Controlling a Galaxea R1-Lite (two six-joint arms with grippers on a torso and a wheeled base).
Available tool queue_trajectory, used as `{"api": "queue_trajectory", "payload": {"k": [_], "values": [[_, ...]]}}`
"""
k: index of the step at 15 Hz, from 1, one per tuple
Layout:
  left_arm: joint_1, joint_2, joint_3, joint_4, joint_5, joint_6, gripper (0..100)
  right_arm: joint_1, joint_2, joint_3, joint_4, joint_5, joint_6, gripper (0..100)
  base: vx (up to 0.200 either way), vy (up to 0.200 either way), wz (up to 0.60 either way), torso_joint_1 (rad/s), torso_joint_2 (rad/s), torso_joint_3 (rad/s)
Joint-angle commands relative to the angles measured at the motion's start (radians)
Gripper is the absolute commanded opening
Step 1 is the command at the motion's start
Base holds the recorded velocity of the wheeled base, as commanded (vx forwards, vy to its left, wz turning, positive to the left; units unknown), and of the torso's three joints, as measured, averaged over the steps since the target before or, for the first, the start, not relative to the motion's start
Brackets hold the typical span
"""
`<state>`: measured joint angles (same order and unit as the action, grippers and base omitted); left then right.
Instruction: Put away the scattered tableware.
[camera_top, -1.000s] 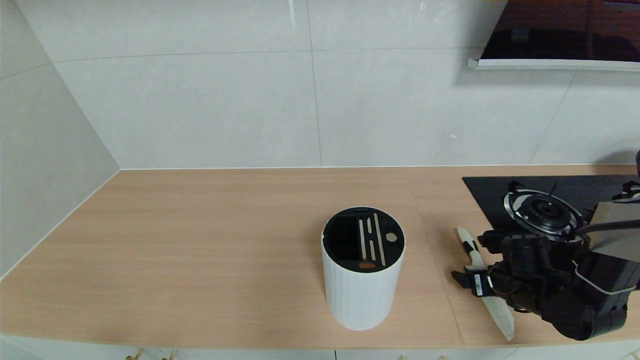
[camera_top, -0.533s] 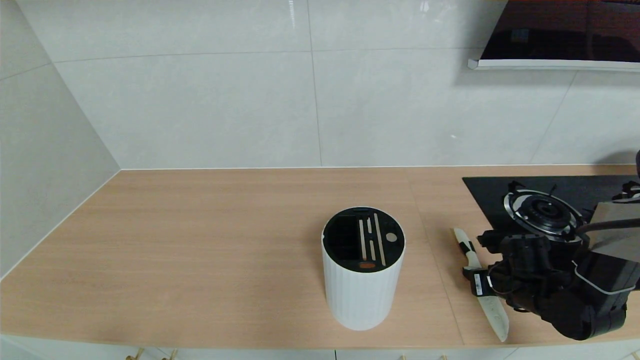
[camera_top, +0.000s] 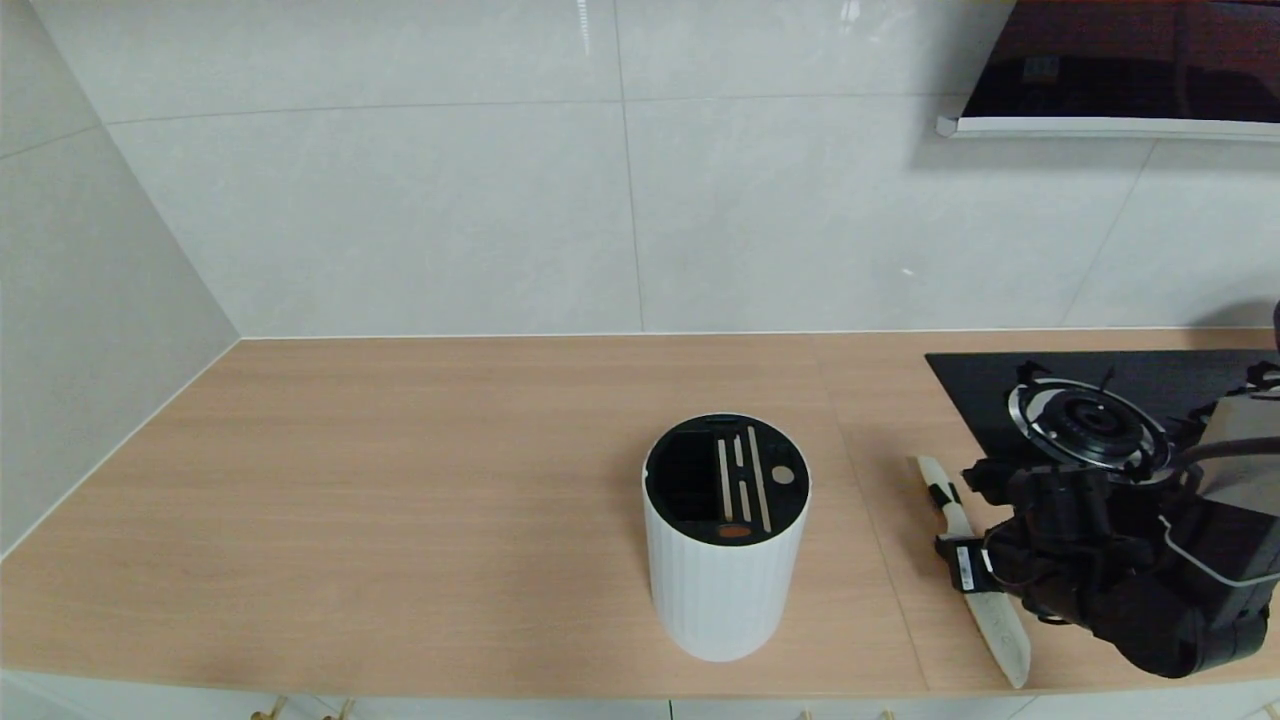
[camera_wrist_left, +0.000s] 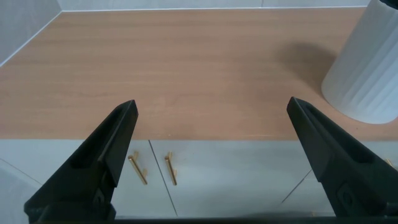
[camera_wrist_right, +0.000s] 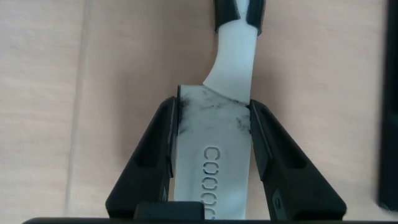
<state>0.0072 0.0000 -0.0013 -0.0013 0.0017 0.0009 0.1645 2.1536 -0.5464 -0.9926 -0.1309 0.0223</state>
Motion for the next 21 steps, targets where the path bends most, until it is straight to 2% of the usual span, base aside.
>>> {"api": "queue_trajectory", "payload": {"k": [1, 2, 4, 5, 6, 7, 10, 11, 12, 13, 14, 15, 16, 17, 19, 20, 21], "values": [[0.000, 0.002, 0.000, 0.000, 0.001, -0.001, 100, 0.009, -0.219, -0.001, 0.035, -0.004, 0.005, 0, 0.000, 0.000, 0.00, 0.000, 0.00, 0.000], [0.000, 0.002, -0.017, -0.006, 0.004, -0.004, 100, 0.012, -0.317, -0.032, 0.109, -0.004, 0.005, 0, 0.000, 0.000, 0.00, 0.000, 0.00, 0.000], [-0.026, 0.055, -0.152, 0.069, 0.000, -0.004, 100, 0.012, -0.486, -0.185, 0.347, -0.003, 0.028, 0, 0.000, 0.000, 0.00, 0.000, 0.00, 0.000], [-0.036, 0.083, -0.190, 0.090, 0.000, -0.004, 100, 0.012, -0.514, -0.230, 0.404, -0.003, 0.045, 0, 0.000, 0.000, 0.00, 0.000, 0.00, 0.000], [-0.085, 0.218, -0.318, 0.136, -0.002, -0.004, 100, 0.029, -0.563, -0.383, 0.574, 0.008, 0.085, 0, 0.000, 0.000, 0.00, 0.000, 0.00, 0.000], [-0.107, 0.342, -0.413, 0.139, 0.000, -0.004, 100, 0.049, -0.566, -0.463, 0.635, 0.010, 0.105, 0, 0.000, 0.000, 0.00, 0.000, 0.00, 0.000], [-0.107, 0.767, -0.671, 0.133, 0.001, -0.005, 100, 0.115, -0.566, -0.529, 0.647, 0.068, 0.097, 0, 0.000, 0.000, 0.00, 0.000, 0.00, 0.000], [-0.108, 0.879, -0.741, 0.115, 0.001, -0.022, 100, 0.132, -0.577, -0.529, 0.638, 0.100, 0.050, 0, 0.000, 0.000, 0.00, 0.000, 0.00, 0.000], [-0.108, 0.916, -0.763, 0.103, 0.000, -0.039, 100, 0.138, -0.580, -0.529, 0.632, 0.109, 0.034, 0, 0.000, 0.000, 0.00, 0.000, 0.00, 0.000], [-0.159, 1.042, -0.815, 0.001, -0.005, -0.111, 100, 0.167, -0.589, -0.535, 0.608, 0.120, 0.022, 0, 0.000, 0.000, 0.00, 0.000, 0.00, 0.000], [-0.262, 1.152, -0.836, -0.143, -0.003, -0.203, 100, 0.217, -0.612, -0.532, 0.608, 0.111, 0.027, 0, 0.000, 0.000, 0.00, 0.000, 0.00, 0.000], [-0.308, 1.238, -0.853, -0.261, 0.000, -0.283, 100, 0.256, -0.640, -0.520, 0.618, 0.108, 0.031, 0, 0.000, 0.000, 0.00, 0.000, 0.00, 0.000], [-0.337, 1.302, -0.868, -0.329, 0.001, -0.323, 100, 0.296, -0.660, -0.509, 0.629, 0.096, 0.034, 0, 0.000, 0.000, 0.00, 0.000, 0.00, 0.000], [-0.343, 1.359, -0.881, -0.370, -0.005, -0.340, 100, 0.340, -0.676, -0.500, 0.649, 0.066, 0.034, 0, 0.000, 0.000, 0.00, 0.000, 0.00, 0.000], [-0.363, 1.459, -0.881, -0.482, -0.005, -0.312, 100, 0.446, -0.681, -0.463, 0.649, 0.023, 0.041, 0, 0.000, 0.000, 0.00, 0.000, 0.00, 0.000], [-0.398, 1.477, -0.873, -0.540, -0.006, -0.315, 100, 0.489, -0.684, -0.448, 0.637, 0.004, 0.041, 0, 0.000, 0.000, 0.00, 0.000, 0.00, 0.000], [-0.469, 1.477, -0.852, -0.582, -0.011, -0.351, 100, 0.553, -0.679, -0.435, 0.617, -0.033, 0.044, 0, 0.000, 0.000, 0.00, 0.000, 0.00, 0.000]]}}
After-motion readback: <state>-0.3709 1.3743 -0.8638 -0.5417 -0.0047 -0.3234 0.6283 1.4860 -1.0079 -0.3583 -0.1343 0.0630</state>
